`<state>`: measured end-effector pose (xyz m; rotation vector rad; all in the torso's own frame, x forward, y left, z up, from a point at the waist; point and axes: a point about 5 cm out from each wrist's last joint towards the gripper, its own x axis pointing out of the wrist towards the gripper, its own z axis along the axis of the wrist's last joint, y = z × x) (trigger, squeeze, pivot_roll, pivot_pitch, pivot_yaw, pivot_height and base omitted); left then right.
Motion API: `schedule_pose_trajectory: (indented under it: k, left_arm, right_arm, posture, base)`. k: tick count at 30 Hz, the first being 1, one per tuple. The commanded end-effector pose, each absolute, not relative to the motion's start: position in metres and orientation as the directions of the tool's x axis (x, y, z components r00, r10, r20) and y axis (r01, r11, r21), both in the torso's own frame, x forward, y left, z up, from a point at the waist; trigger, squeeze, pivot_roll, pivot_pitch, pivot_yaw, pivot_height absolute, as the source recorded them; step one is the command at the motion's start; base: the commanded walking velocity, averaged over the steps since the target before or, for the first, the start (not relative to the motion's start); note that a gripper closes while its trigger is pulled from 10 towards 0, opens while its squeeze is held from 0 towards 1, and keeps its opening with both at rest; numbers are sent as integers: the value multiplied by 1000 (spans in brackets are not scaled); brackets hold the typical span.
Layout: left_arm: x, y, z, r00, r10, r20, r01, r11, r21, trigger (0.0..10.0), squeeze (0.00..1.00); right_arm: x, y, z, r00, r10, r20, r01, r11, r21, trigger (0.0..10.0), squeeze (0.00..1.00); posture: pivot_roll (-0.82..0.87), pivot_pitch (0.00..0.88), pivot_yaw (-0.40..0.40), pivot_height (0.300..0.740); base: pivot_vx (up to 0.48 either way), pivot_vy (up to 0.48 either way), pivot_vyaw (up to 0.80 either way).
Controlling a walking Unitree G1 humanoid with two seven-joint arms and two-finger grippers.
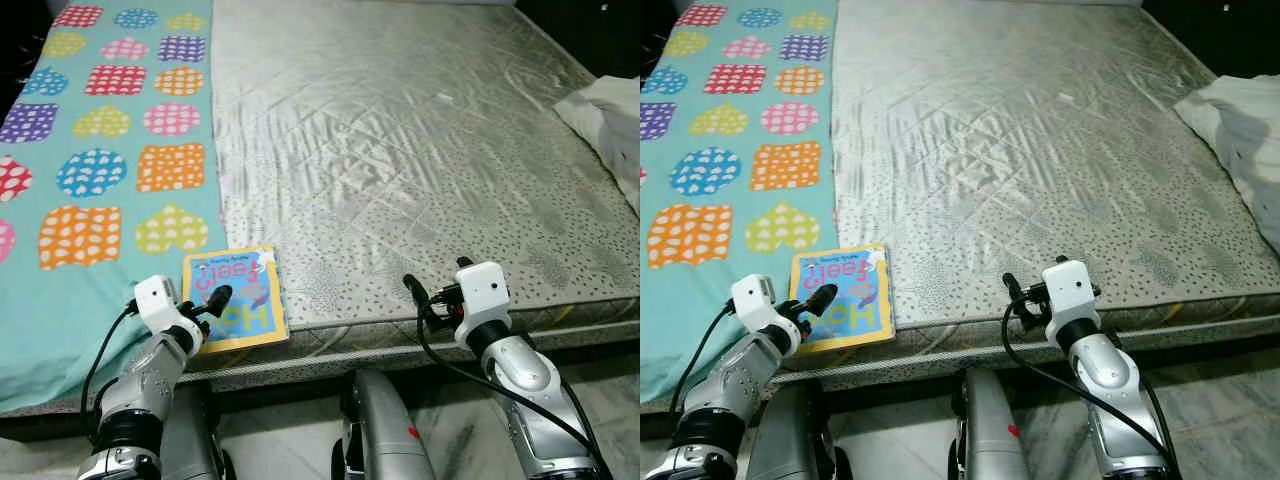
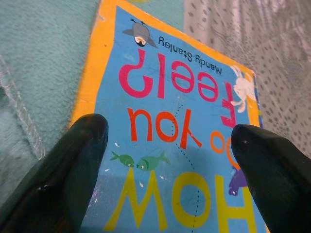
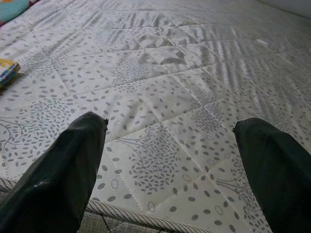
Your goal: Clean up the room
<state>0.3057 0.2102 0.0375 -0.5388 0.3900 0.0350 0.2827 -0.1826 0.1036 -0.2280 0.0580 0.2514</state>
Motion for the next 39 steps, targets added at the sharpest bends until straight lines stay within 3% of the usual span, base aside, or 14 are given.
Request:
schedule_pose_trajectory:
  k: [1, 13, 25, 39]
  left_arm:
    - [291, 223, 22, 896, 10, -443, -241, 851, -467, 10000, 0]
    - [296, 246, 47, 949, 163, -268, -271, 856, -440, 10000, 0]
    - [304, 251, 47, 936, 177, -303, -298, 859, -417, 10000, 0]
    - [305, 223, 68, 977, 71, -202, -162, 860, -483, 10000, 0]
  right_arm:
    - [283, -189, 104, 971, 224, -84, -238, 945, -225, 10000, 0]
    - [283, -190, 103, 972, 220, -84, -234, 945, -228, 10000, 0]
    - [284, -190, 104, 973, 219, -76, -230, 945, -233, 10000, 0]
    - [283, -188, 104, 971, 226, -73, -237, 944, -229, 10000, 0]
  posture:
    - [-182, 153, -94, 563]
    - [-179, 152, -91, 563]
    - [-188, 146, -89, 563]
    - [-180, 144, -88, 563]
  base:
    - [0, 0, 0]
    - [0, 0, 0]
    - [0, 0, 0]
    - [0, 0, 0]
